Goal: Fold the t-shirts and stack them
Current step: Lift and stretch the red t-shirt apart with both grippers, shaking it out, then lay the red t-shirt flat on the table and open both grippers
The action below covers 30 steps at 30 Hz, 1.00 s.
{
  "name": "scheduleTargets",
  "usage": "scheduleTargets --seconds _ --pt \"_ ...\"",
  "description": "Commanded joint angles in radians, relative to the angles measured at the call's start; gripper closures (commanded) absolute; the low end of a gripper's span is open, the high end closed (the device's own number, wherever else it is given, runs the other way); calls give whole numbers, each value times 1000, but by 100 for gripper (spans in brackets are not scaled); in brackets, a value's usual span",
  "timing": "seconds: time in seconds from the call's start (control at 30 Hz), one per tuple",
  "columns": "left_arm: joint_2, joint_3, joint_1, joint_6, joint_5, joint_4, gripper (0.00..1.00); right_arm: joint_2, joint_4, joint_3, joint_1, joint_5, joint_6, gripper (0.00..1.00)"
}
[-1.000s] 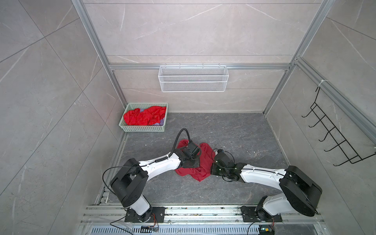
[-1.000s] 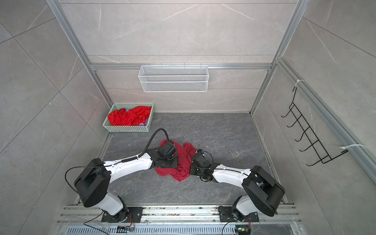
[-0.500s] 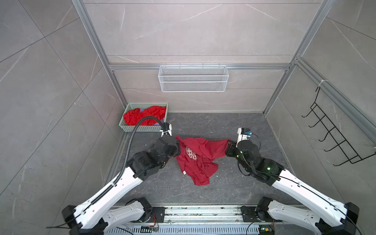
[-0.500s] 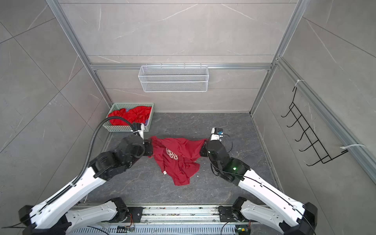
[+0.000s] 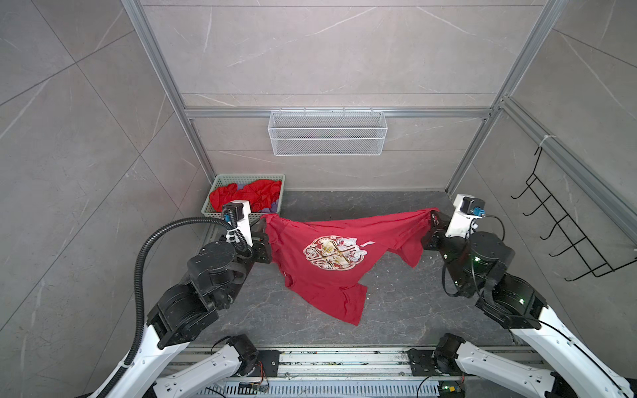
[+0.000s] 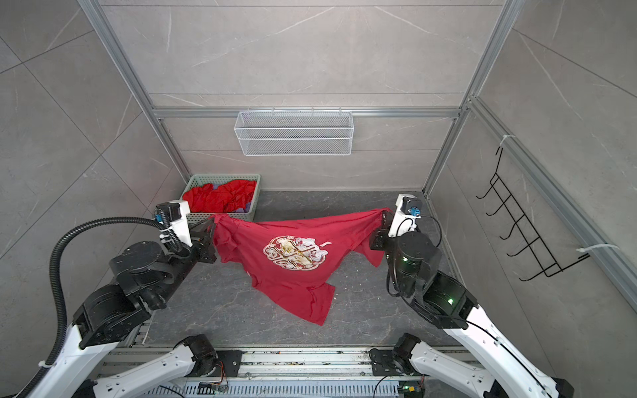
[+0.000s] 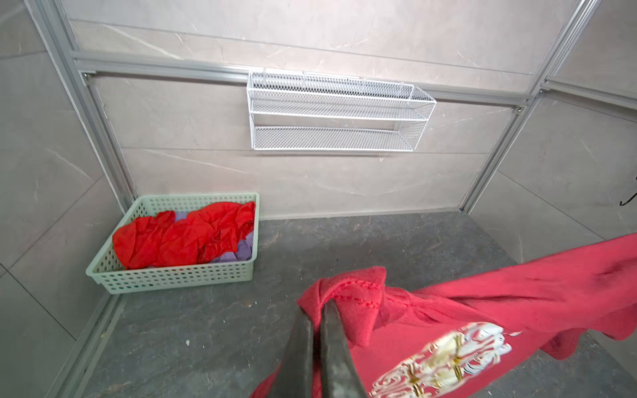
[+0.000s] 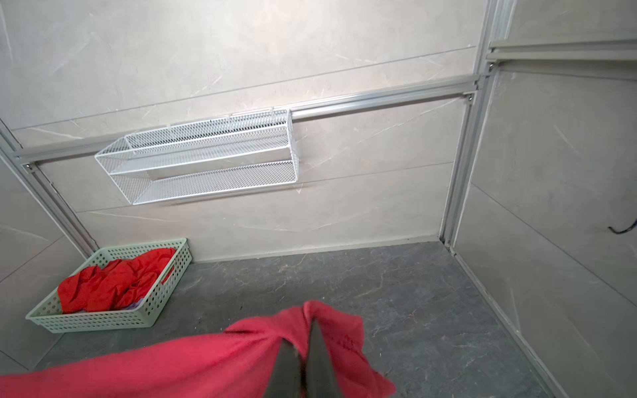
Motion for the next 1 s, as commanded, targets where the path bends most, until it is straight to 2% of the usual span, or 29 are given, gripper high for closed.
scheduleTargets --seconds 0.0,0.17,0.3,0.4,0.5,0.63,0.73,0.83,0.9,0.97 --pt "-14 66 3 144 -44 131 100 -31 -17 61 -1 8 -67 100" --pt "-21 144 2 228 43 257 100 -37 -108 186 -1 -140 -61 100" --pt "-7 241 2 260 125 269 100 -9 -262 315 -1 -201 -40 100" --pt "38 318 2 293 171 269 100 -2 -309 350 -2 -213 -34 100" --pt "112 358 2 318 162 276 100 16 -303 323 -1 -165 -48 100" --pt "244 333 2 360 77 327 100 121 -282 253 -2 62 -96 100" --pt "354 294 5 393 26 382 100 226 -257 216 -22 81 -82 100" --pt "471 270 46 385 27 425 100 315 -191 140 -148 -36 -16 100" --pt "549 274 130 308 118 410 100 365 -138 88 -267 -174 45 100" --pt "635 279 251 186 288 402 100 430 -63 42 -358 -313 76 100"
